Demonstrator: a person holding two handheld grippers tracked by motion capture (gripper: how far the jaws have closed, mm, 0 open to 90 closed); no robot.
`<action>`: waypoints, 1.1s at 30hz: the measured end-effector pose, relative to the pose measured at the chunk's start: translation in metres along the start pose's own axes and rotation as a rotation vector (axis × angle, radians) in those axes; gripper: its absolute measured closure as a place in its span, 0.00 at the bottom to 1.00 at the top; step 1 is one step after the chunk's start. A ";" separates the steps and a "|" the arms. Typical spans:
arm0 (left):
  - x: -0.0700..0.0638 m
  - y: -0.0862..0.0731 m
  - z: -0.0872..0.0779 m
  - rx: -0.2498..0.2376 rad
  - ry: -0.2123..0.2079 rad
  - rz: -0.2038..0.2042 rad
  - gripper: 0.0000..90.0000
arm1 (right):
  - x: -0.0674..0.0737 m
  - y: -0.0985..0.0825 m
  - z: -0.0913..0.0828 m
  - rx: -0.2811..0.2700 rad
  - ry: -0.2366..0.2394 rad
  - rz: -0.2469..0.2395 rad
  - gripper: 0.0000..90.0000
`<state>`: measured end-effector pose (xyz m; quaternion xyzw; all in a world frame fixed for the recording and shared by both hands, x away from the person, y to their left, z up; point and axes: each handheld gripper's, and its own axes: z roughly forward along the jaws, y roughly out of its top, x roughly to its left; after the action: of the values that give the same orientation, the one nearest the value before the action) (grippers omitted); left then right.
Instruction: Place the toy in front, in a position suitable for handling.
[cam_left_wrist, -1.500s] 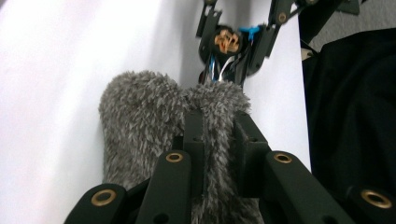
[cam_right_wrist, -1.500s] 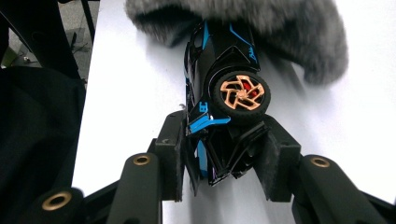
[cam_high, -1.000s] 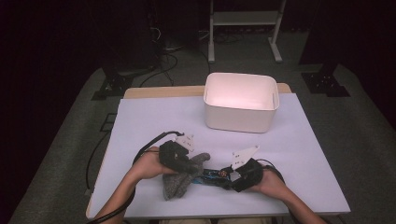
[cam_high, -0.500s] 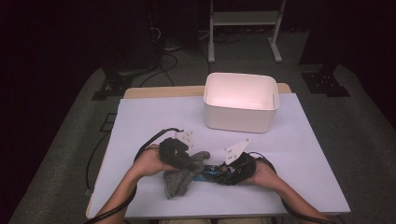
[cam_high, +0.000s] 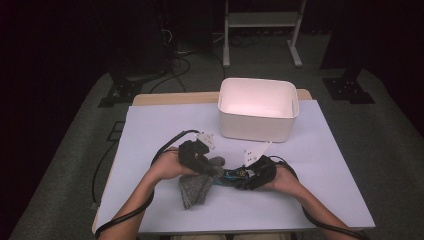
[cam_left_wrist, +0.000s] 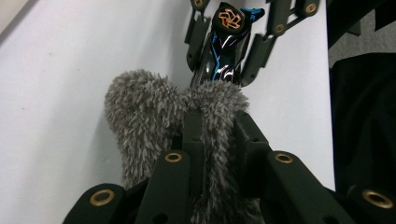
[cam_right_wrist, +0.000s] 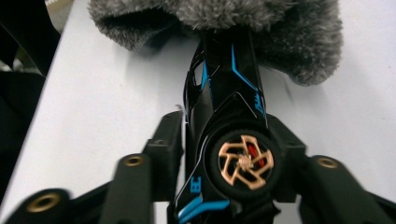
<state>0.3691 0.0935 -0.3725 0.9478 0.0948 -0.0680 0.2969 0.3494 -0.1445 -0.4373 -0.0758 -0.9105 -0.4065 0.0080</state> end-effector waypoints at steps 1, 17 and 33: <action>-0.001 -0.001 0.000 -0.004 -0.002 -0.001 0.86 | 0.002 0.000 -0.001 -0.006 0.002 0.019 0.49; -0.034 -0.014 0.005 0.024 -0.023 0.054 0.86 | 0.021 0.000 -0.012 -0.004 -0.044 0.149 0.25; -0.051 -0.032 0.026 0.061 -0.088 0.070 0.86 | 0.038 -0.014 0.013 0.090 -0.045 0.126 0.19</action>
<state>0.3103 0.0978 -0.4018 0.9551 0.0465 -0.1023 0.2741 0.3105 -0.1392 -0.4533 -0.1418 -0.9212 -0.3620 0.0166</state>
